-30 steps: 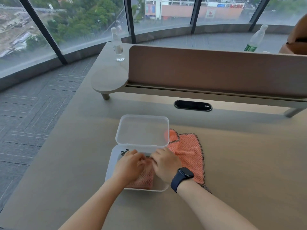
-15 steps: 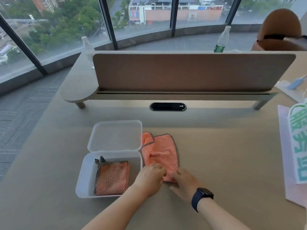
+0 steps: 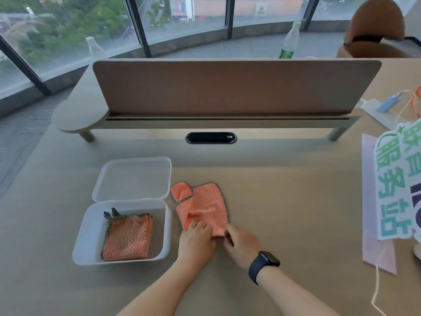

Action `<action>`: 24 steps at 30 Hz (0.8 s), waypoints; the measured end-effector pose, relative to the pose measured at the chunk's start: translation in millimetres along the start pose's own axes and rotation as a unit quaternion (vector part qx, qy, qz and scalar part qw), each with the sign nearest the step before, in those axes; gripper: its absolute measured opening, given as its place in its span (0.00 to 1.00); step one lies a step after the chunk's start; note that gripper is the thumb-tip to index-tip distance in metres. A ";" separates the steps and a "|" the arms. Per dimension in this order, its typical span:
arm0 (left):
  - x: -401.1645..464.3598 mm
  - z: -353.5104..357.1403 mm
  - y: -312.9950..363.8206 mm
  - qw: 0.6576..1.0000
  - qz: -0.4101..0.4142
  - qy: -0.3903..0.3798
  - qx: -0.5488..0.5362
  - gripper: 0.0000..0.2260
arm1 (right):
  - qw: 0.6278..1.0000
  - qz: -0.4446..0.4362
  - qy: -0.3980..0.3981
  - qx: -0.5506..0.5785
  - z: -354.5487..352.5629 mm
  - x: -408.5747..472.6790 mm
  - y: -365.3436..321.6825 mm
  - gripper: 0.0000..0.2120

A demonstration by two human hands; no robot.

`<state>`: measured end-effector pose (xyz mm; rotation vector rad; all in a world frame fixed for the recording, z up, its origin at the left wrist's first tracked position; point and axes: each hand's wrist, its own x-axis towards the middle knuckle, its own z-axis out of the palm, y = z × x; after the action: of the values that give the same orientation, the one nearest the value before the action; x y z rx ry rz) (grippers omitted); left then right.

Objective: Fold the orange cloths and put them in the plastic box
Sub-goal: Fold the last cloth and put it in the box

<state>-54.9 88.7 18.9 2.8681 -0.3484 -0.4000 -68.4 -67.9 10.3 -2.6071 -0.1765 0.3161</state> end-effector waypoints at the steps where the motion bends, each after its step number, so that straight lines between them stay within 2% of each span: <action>1: 0.6 0.5 2.2 0.999 -0.004 0.030 -0.009 0.07 | 1.000 0.006 0.005 0.014 -2.8 -0.4 1.9 0.06; 5: 3.2 -3.2 7.1 0.993 -0.016 0.115 -0.021 0.02 | 0.997 0.006 0.045 0.064 -15.3 -3.3 8.3 0.06; 8: 7.4 -7.5 6.7 0.991 -0.030 0.130 -0.001 0.03 | 0.996 -0.026 0.062 0.066 -22.4 -7.7 11.4 0.09; 12: 13.8 -16.3 -3.4 0.988 -0.069 0.136 0.018 0.11 | 0.990 -0.035 0.117 0.066 -37.3 -11.3 16.1 0.06; 16: 20.3 -34.6 -12.2 0.980 -0.079 0.179 0.023 0.20 | 0.980 -0.027 0.186 0.061 -63.0 -2.6 23.1 0.05; 20: 35.2 -70.5 -6.0 0.970 -0.062 0.234 -0.033 0.10 | 0.968 -0.046 0.237 0.063 -107.4 14.3 17.3 0.07; 24: 55.1 -105.1 2.0 0.956 -0.009 0.282 -0.083 0.11 | 0.953 -0.060 0.288 0.071 -153.8 23.8 9.2 0.07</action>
<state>27.0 92.1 104.8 2.6657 -0.1711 0.3728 -5.6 -143.4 131.3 -2.4158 -0.1020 -0.4583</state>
